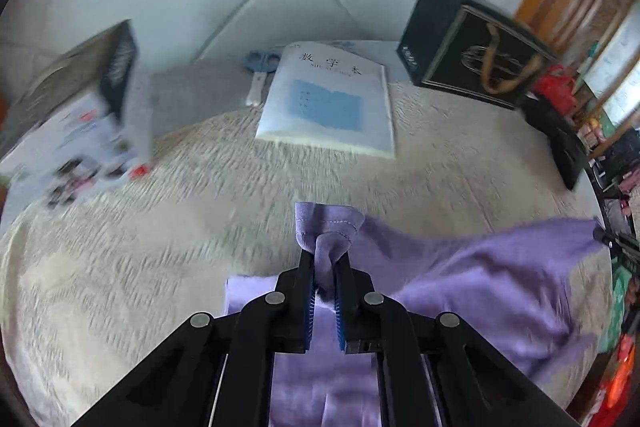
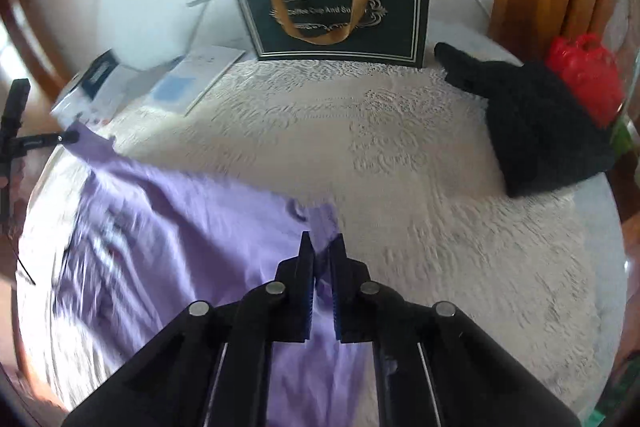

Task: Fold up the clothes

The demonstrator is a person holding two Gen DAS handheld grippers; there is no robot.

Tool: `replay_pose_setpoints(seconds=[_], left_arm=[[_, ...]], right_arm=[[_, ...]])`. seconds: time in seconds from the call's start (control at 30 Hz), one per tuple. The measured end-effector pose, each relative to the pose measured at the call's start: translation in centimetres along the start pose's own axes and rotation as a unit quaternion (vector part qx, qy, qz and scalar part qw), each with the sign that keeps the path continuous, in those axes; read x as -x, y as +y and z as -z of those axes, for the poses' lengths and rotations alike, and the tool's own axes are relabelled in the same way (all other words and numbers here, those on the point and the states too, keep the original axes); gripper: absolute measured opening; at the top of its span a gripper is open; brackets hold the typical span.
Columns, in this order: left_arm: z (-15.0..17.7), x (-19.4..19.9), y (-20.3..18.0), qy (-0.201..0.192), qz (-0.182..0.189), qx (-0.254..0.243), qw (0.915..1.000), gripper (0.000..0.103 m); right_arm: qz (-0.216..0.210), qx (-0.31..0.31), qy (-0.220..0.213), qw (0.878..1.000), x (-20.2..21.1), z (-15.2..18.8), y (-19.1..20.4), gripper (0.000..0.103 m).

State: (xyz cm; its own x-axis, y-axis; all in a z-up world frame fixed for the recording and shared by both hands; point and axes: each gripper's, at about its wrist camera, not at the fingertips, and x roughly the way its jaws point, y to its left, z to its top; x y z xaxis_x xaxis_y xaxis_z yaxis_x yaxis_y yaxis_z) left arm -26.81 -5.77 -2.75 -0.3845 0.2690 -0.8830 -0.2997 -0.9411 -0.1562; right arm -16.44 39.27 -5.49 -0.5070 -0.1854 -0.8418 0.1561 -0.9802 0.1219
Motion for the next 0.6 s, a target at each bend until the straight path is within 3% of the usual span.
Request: replay_pose_setpoints(seconds=[0.07, 0.13, 0.17, 0.2, 0.27, 0.37, 0.53, 0.6], left_arm=[[3.7, 0.7, -0.1, 0.015, 0.009, -0.010, 0.9998, 0.009], [7.6, 0.3, -0.5, 0.062, 0.013, -0.016, 0.9979, 0.015], [9.0, 0.0, -0.9, 0.082, 0.013, -0.016, 0.9965, 0.032], [10.5, -0.3, -1.1, 0.098, 0.011, -0.015, 0.9950, 0.064], [12.2, 0.2, -0.7, 0.107, 0.015, -0.002, 0.9942, 0.095], [13.0, 1.2, 0.0, 0.103, 0.014, 0.018, 0.9945, 0.095], [9.9, 1.3, 1.6, 0.069, -0.015, 0.061, 0.9956, 0.095], [8.6, 0.0, 2.1, 0.069, -0.036, 0.071, 0.9944, 0.095]], right_arm=[[-0.010, 0.014, 0.014, 1.000, 0.7, 2.5, 0.2, 0.007], [-0.010, 0.025, 0.050, 0.998, 0.7, 5.0, 0.1, 0.008], [0.001, 0.031, 0.069, 0.997, 0.6, 6.0, 0.1, 0.009], [0.010, 0.031, 0.082, 0.996, 0.7, 7.0, -0.2, 0.011], [0.019, 0.021, 0.093, 0.995, 1.3, 8.4, -0.9, 0.027], [0.010, -0.032, 0.074, 0.997, 3.0, 8.4, -2.8, 0.042], [0.000, -0.111, 0.063, 0.992, 2.1, 4.9, -3.9, 0.042], [0.016, -0.123, 0.072, 0.990, 0.4, 3.0, -3.5, 0.044]])
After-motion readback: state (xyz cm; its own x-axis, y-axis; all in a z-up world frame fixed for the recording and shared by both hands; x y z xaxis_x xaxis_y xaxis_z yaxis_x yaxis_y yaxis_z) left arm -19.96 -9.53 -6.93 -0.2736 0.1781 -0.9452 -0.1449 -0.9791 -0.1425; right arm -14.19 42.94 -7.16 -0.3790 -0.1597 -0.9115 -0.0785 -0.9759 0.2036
